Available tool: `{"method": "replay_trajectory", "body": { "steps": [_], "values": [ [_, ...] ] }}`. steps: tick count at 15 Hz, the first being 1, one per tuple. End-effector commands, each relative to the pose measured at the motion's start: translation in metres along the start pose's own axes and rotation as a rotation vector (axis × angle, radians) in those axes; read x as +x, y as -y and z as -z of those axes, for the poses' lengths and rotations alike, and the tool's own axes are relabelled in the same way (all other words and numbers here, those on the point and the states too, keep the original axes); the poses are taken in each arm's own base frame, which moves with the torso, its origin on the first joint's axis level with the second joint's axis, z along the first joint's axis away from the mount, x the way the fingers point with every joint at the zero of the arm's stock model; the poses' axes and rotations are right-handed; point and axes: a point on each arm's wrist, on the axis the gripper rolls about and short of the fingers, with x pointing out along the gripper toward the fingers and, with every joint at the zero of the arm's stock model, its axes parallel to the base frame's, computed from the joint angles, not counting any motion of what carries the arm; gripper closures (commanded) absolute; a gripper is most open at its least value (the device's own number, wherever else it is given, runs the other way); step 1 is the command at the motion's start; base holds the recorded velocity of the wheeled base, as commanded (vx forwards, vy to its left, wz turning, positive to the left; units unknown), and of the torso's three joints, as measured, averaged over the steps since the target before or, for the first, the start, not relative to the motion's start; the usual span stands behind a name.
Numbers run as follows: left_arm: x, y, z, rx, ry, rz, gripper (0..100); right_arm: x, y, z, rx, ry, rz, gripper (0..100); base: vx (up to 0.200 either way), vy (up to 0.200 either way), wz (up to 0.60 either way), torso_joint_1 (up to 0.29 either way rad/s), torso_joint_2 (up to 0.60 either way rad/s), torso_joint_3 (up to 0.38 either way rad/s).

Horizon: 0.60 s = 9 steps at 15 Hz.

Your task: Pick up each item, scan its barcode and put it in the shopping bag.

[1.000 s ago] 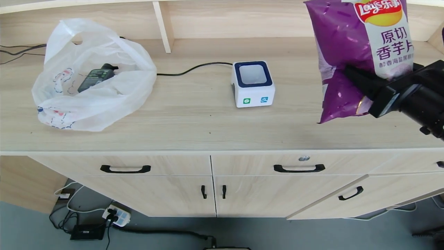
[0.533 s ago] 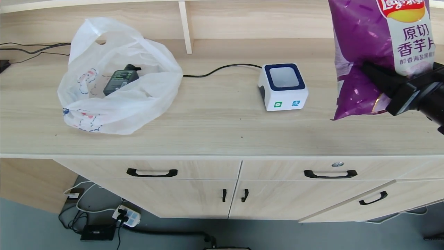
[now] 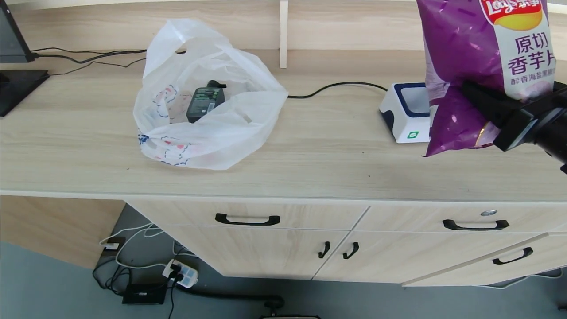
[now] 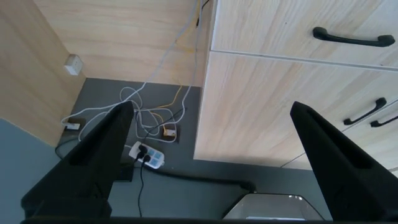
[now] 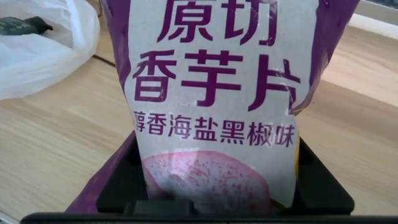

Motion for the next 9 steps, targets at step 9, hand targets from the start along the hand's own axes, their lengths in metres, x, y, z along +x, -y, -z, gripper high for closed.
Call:
{"method": "replay_trajectory", "body": {
  "steps": [9],
  "values": [
    [0.0,0.0,0.0,-0.001,-0.001,0.0,0,0.03,-0.004,-0.025,0.018,0.015,-0.043,100,0.0,0.0,0.6,0.002,0.0,0.001]
  ]
}}
